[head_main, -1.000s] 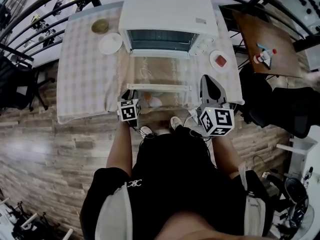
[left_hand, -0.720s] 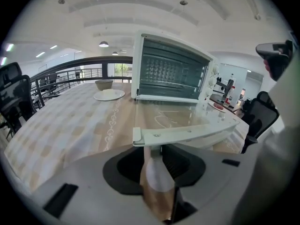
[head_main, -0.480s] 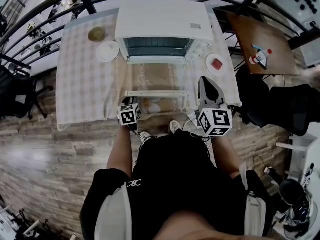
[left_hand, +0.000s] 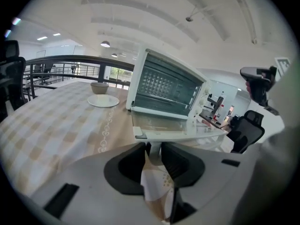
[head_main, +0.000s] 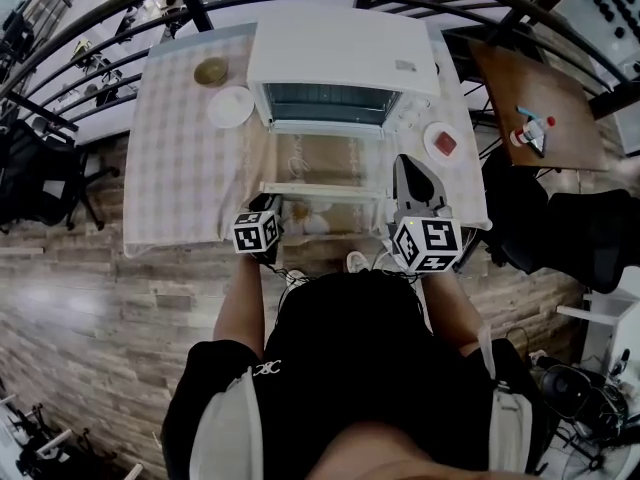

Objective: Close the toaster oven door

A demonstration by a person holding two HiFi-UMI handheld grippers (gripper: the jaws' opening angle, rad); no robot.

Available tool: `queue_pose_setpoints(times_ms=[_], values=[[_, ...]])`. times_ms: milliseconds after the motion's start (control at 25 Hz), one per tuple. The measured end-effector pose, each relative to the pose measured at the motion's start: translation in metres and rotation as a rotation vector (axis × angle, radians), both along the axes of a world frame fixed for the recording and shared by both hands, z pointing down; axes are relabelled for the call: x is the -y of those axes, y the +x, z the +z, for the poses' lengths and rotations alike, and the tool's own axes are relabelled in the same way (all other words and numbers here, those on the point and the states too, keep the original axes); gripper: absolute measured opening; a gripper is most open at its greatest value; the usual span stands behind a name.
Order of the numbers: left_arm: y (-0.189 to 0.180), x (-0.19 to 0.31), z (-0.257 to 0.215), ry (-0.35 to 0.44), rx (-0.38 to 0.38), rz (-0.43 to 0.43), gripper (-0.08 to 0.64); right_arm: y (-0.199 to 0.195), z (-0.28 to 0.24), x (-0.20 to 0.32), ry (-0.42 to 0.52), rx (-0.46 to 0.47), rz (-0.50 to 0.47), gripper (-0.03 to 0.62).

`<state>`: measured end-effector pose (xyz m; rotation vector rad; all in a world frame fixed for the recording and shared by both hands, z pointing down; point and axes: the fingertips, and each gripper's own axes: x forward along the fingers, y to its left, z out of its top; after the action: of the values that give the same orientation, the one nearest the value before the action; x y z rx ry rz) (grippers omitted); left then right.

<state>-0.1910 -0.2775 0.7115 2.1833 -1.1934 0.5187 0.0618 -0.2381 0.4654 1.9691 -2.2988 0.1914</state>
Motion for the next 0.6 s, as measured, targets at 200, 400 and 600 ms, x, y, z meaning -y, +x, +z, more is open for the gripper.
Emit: queue_pose_setpoints(times_ms=[200, 400, 600], values=[[0.004, 0.011, -0.030, 0.050, -0.081, 0.006, 0.115, -0.005, -0.002, 0.006, 0.008, 0.016, -0.025, 0.002], [0.010, 0.023, -0.047, 0.062, -0.074, 0.030, 0.107, -0.002, -0.001, 0.011, 0.021, 0.032, -0.032, 0.002], [0.012, 0.036, -0.079, 0.109, -0.158, -0.010, 0.110, 0.003, 0.000, 0.013, 0.023, 0.048, -0.027, 0.002]])
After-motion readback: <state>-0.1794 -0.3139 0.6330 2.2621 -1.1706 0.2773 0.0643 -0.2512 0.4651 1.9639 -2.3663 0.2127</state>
